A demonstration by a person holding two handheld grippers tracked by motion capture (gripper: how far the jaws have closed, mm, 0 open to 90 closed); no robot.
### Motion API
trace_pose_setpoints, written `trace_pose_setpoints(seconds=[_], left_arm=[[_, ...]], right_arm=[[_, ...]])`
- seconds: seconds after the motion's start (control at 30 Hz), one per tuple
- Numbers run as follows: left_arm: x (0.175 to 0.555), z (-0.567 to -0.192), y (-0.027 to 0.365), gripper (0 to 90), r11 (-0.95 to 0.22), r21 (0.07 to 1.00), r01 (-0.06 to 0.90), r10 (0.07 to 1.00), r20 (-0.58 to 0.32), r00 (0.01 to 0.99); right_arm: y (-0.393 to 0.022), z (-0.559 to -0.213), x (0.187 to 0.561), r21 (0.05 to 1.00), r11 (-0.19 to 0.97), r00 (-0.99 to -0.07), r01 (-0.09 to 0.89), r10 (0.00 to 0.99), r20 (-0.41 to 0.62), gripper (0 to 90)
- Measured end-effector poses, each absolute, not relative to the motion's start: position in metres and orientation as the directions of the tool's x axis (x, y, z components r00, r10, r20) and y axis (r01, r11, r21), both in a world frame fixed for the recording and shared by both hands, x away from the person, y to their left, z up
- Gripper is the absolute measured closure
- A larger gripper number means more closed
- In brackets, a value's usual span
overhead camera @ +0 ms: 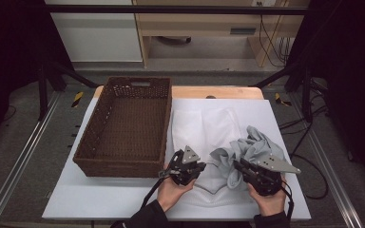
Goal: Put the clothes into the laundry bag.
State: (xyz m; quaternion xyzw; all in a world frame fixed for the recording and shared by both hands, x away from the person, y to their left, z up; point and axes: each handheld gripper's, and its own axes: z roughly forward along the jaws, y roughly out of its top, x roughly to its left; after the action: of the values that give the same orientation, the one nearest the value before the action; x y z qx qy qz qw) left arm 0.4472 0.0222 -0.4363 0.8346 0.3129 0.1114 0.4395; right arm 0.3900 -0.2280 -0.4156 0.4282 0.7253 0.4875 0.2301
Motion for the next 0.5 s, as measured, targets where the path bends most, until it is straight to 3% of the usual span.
trace_pose_setpoints(seconds=[0.3,0.5], left_arm=[[0.457,-0.409,0.013,88.4,-0.358,0.835,0.417,0.635,-0.110,0.765],[0.449,-0.399,0.015,88.5,-0.364,0.849,0.384,0.617,-0.089,0.782]], right_arm=[[-0.201,-0.422,0.381,0.884,0.228,-0.627,0.409,0.774,0.091,77.4],[-0.172,-0.454,0.405,0.824,0.314,-0.611,0.471,0.790,0.048,76.2]])
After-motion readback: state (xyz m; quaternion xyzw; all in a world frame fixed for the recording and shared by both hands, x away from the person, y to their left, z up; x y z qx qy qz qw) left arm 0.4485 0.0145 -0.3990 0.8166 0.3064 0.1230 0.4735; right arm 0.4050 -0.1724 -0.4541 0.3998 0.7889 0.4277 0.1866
